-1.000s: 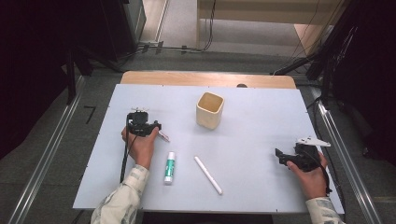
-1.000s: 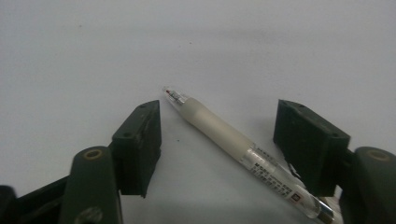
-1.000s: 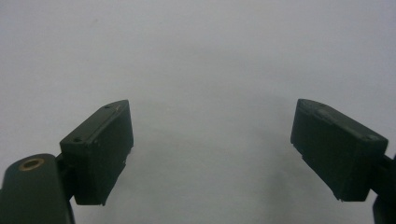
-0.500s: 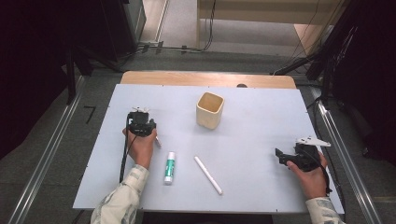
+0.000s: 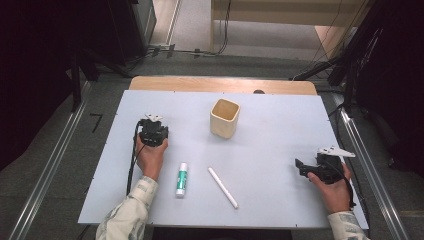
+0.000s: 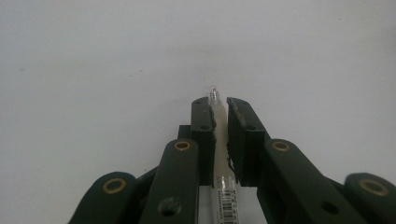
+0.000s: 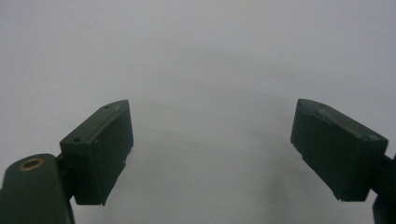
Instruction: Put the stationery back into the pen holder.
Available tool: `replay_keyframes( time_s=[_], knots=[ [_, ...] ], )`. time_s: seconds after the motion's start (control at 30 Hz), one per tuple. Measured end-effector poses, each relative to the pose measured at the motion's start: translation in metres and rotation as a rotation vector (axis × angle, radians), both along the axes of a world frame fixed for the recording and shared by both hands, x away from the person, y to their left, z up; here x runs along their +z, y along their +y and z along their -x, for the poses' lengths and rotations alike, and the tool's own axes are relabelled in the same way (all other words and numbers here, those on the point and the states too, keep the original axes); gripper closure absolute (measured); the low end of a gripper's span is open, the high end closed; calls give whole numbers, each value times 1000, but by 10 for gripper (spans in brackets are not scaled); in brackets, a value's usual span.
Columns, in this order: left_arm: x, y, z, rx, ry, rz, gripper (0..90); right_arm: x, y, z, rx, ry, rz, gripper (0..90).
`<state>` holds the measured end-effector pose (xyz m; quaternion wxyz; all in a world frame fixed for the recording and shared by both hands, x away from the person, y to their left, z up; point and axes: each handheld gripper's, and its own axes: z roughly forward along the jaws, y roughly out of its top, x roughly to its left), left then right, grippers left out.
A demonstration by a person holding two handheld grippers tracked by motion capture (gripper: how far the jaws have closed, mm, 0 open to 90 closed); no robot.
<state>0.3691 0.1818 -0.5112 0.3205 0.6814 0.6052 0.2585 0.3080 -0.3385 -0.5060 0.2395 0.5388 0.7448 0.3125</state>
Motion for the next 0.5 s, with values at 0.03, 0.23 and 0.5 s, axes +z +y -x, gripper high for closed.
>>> replay_keyframes(
  time_s=[0.03, 0.23, 0.5],
  knots=[
    [1, -1, 0, -9, 0, -5, 824, 0, 0, 0, 0, -1, 0, 114],
    [5, -6, 1, -52, -15, 5, 825, 0, -1, 0, -2, 0, -2, 114],
    [9, -7, 3, -76, -40, 17, 826, 0, 0, 0, 0, 1, 0, 114]
  ],
)
